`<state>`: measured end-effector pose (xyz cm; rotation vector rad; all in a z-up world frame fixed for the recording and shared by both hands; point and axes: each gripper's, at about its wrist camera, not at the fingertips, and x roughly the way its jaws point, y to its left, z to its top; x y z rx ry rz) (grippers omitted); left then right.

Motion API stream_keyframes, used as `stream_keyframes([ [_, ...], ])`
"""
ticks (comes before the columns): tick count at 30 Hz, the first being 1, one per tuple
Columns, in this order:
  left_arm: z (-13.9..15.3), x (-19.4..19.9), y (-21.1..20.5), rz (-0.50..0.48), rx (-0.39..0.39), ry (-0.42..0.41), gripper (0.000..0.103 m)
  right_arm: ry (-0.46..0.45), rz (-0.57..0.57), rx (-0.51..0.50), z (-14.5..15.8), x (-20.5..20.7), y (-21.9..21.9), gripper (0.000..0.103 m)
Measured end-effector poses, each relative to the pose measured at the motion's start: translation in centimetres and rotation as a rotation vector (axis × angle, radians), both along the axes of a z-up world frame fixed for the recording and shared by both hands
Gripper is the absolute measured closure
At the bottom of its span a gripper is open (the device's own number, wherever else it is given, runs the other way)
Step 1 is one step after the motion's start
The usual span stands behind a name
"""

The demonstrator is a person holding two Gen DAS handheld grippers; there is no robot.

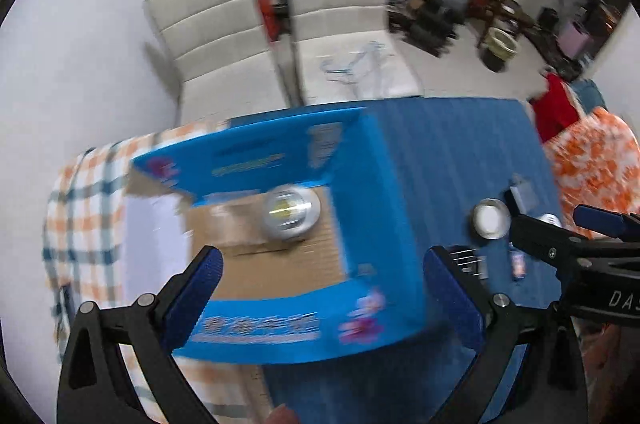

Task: Organize rigid objects
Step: 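Grasp the small silver tin with the left tool while the right tool grasps the white cream jar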

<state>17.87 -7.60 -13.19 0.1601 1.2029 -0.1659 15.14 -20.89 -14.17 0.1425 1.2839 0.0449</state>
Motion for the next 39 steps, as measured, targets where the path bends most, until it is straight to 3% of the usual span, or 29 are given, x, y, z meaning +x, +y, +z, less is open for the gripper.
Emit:
stream_keyframes([
  [8, -4.8, 0.9, -11.2, -0.156, -0.046, 0.069, 0.000, 0.047, -0.215, -0.063, -2.1, -0.4, -14.9, 0.000],
  [12, -9.6, 1.3, -16.0, -0.226, -0.031, 0.144, 0.000, 0.109, -0.312, -0.054, -5.9, -0.4, -21.3, 0.000],
  [18, -16.3, 1.5, -21.5, -0.312, 0.005, 0.256, 0.000, 0.194, -0.397, -0.026, -13.0, 0.5, -26.7, 0.000],
  [27, -22.7, 2.0, -24.8, -0.361, 0.050, 0.369, 0.000, 0.262, -0.445, 0.038, -18.1, 0.9, -29.4, 0.000],
  [29, -23.1, 2.5, -24.6, -0.334, -0.003, 0.373, 0.000, 0.264, -0.439, 0.057, -18.5, 1.3, -28.9, 0.000],
  [30, -23.0, 2.7, -24.6, -0.328, -0.008, 0.365, 0.004, 0.266, -0.436, 0.062, -18.7, 1.5, -28.5, 0.000],
  [31, -22.9, 2.8, -24.6, -0.329, 0.001, 0.347, 0.017, 0.268, -0.435, 0.065, -19.0, 1.8, -28.2, 0.000],
  [34, -22.5, 2.8, -24.2, -0.338, 0.044, 0.287, 0.041, 0.283, -0.441, 0.064, -19.9, 2.7, -27.6, 0.000],
  [39, -22.7, 2.6, -23.0, -0.350, 0.037, 0.272, 0.041, 0.327, -0.461, 0.075, -21.9, 3.4, -26.9, 0.000],
])
